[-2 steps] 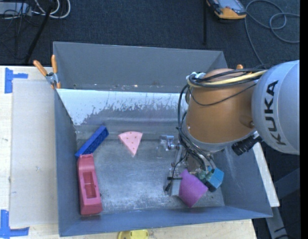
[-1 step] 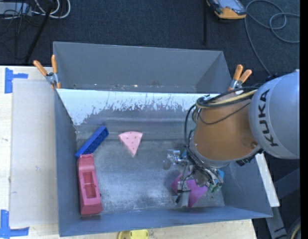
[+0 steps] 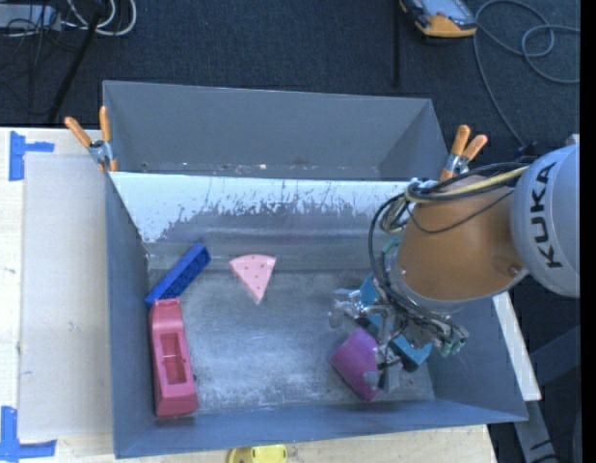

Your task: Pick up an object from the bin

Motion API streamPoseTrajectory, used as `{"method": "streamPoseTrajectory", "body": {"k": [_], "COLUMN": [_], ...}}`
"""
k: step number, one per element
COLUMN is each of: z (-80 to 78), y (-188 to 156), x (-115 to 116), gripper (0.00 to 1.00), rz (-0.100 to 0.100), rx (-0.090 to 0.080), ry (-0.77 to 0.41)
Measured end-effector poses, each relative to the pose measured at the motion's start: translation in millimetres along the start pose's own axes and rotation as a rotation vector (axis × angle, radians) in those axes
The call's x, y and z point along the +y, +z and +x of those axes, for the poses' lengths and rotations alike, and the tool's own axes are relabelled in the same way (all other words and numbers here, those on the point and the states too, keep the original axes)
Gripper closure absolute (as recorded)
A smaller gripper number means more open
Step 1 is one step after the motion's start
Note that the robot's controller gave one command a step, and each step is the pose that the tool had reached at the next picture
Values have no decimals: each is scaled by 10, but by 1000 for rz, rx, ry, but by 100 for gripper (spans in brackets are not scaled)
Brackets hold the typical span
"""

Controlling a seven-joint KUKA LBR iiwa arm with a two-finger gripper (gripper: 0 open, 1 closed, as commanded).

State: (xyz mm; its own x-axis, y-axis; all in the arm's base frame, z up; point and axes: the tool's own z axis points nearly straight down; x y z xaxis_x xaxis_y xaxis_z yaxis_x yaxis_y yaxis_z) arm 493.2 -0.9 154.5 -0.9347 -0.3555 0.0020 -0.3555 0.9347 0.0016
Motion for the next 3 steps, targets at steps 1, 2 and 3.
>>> {"method": "streamPoseTrajectory", "body": {"k": [1, 2, 3], "z": [131, 207, 309], "y": [117, 493, 843], "x": [-193, -294, -351], "gripper": [0, 0, 100], "rz": [0, 0, -3], "rx": [1, 1, -4], "ry": [298, 368, 422]}}
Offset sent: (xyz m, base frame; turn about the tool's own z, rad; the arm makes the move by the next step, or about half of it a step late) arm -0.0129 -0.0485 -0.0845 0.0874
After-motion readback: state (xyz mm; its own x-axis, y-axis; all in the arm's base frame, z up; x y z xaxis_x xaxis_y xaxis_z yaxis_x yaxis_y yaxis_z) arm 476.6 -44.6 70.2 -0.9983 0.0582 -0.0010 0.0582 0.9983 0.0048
